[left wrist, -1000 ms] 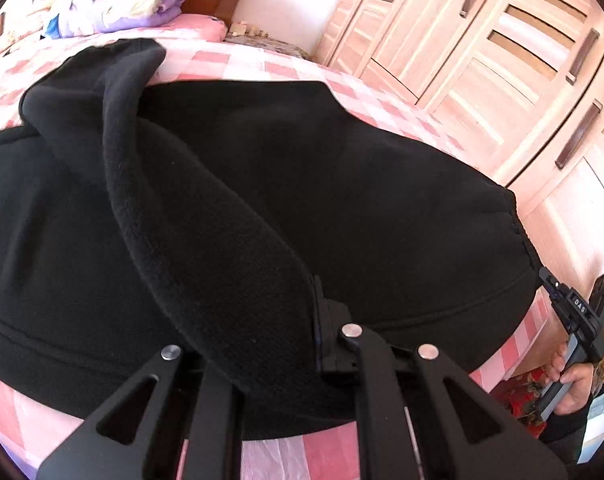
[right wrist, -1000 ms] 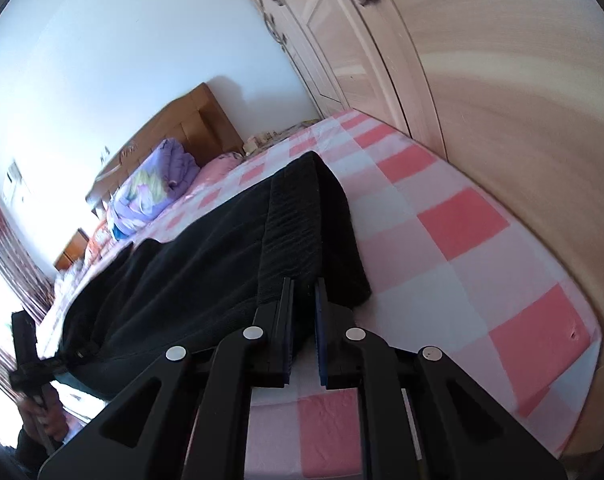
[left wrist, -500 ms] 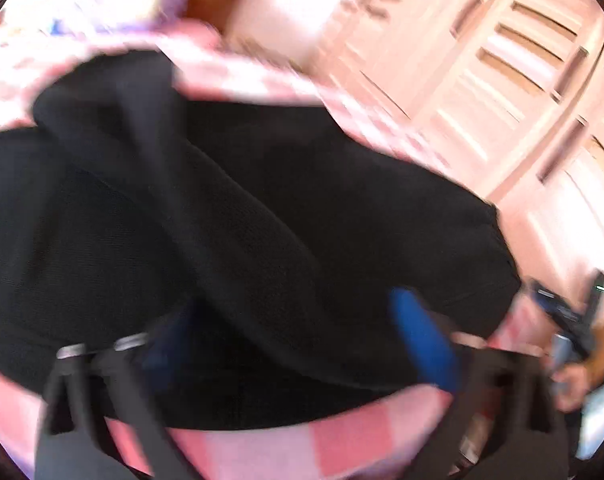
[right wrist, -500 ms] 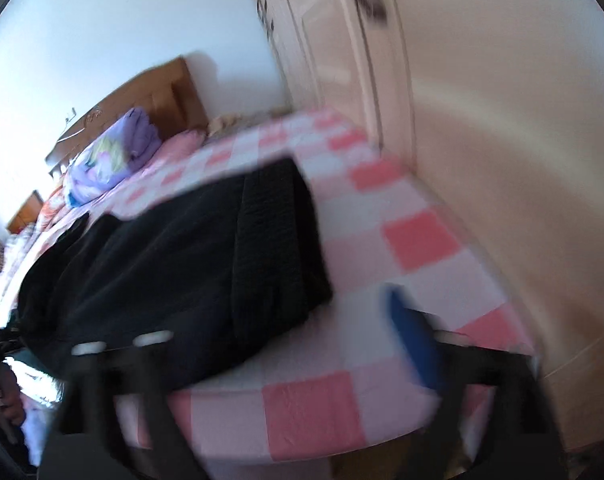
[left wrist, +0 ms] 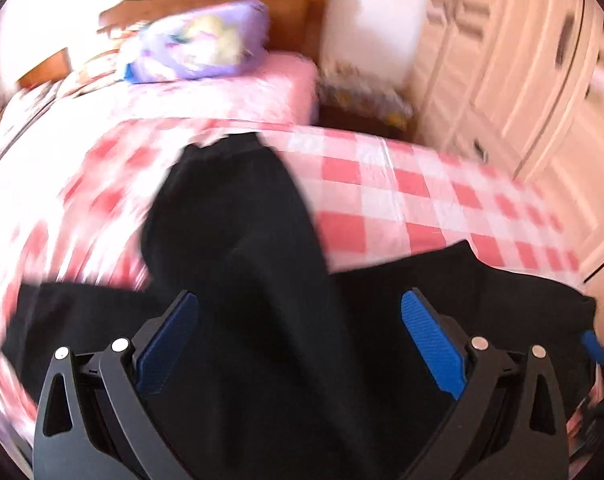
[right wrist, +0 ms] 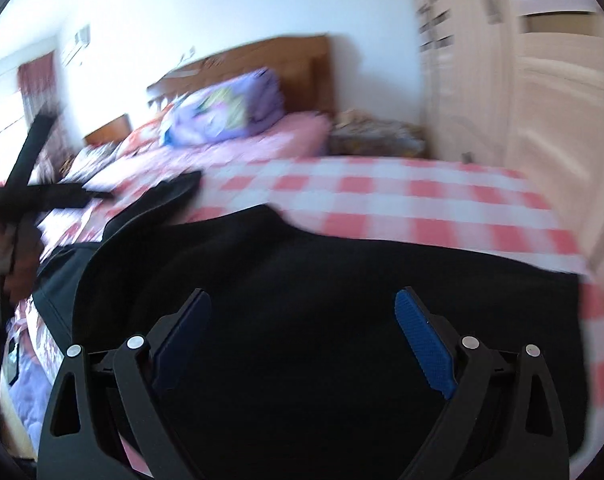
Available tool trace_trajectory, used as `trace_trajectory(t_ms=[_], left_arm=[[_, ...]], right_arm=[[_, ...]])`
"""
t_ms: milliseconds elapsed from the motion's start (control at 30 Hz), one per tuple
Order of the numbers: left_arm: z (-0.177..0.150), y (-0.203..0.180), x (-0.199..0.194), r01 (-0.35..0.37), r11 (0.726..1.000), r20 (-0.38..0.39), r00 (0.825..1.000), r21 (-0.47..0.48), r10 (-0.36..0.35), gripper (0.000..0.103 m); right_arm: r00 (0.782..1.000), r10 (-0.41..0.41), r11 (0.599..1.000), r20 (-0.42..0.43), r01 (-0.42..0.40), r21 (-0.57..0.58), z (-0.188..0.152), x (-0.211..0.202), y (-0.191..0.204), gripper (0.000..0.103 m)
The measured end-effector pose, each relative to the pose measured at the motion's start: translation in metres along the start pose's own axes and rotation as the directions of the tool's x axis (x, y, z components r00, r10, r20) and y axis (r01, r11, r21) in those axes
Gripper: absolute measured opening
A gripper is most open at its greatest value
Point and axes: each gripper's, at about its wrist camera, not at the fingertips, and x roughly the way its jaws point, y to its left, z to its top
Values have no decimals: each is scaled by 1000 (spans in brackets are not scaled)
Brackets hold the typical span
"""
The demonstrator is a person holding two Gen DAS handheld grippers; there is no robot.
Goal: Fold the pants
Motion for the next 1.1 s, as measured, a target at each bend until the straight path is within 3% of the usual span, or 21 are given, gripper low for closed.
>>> trace_trajectory(t_ms=[67, 167, 200, 267, 300, 333, 400, 500, 567, 633, 800, 867, 933, 967, 1000, 1033, 1067, 1100], left_arm=[[27, -6, 29, -56, 998, -70, 996, 14, 57, 101], [46, -14, 83, -147, 987, -209, 965, 60, 156, 99], [47, -13, 102, -162, 984, -259, 950, 73, 176, 92], [37, -9, 121, -178, 981, -314, 929, 81, 195, 72], [36, -7, 126, -171, 981, -335, 923, 89, 191, 53], [31, -2, 129, -163, 982, -344, 920, 95, 186, 32], [26, 7, 122, -146, 985, -312, 935, 94, 169, 8], [16, 41, 60, -114, 993, -93, 990, -30, 111, 8], [-8, 75, 7, -74, 989, 55, 995, -127, 82, 8], [-41, 114, -36, -19, 974, 155, 986, -224, 55, 8], [-147, 186, -86, 52, 925, 226, 973, -376, 37, 8], [-186, 204, -72, 38, 918, 165, 986, -394, 30, 13], [-208, 216, -44, 13, 917, 81, 997, -399, 21, 28], [-216, 219, -45, 48, 915, 125, 992, -401, 3, 29], [-219, 219, -49, 80, 915, 153, 988, -395, -20, 39], [-217, 217, -51, 85, 918, 148, 989, -388, -30, 62], [-212, 214, -56, 60, 921, 150, 989, -384, -2, 75], [-210, 210, -65, -19, 922, 158, 984, -386, 86, 86]], right_arm=[[999, 7, 1000, -33, -8, -21, 5, 24, 17, 91], [997, 7, 998, -78, -11, -55, 4, 48, 32, 91], [996, 6, 998, -88, -11, -63, 1, 52, 33, 91], [994, 5, 998, -111, -12, -58, -4, 55, 36, 91], [993, 17, 999, -117, -22, -40, -5, 56, 33, 91], [993, 28, 999, -111, -31, -21, -5, 55, 29, 91], [994, 37, 999, -101, -36, 11, -5, 55, 25, 91], [992, 62, 996, -105, -54, 77, -6, 57, 14, 91], [992, 74, 993, -99, -64, 101, -7, 56, 11, 91], [992, 84, 991, -96, -73, 116, -8, 56, 10, 91], [992, 80, 991, -100, -68, 116, -7, 59, 12, 91], [992, 80, 991, -102, -68, 117, -7, 59, 12, 91], [991, 79, 991, -109, -66, 119, -7, 61, 12, 91], [990, 80, 990, -115, -66, 121, -7, 62, 12, 91], [990, 80, 990, -118, -66, 124, -7, 62, 12, 91], [989, 84, 989, -121, -69, 130, -8, 62, 11, 91], [989, 88, 988, -122, -71, 136, -8, 62, 10, 91], [988, 90, 987, -123, -72, 144, -8, 63, 9, 91]])
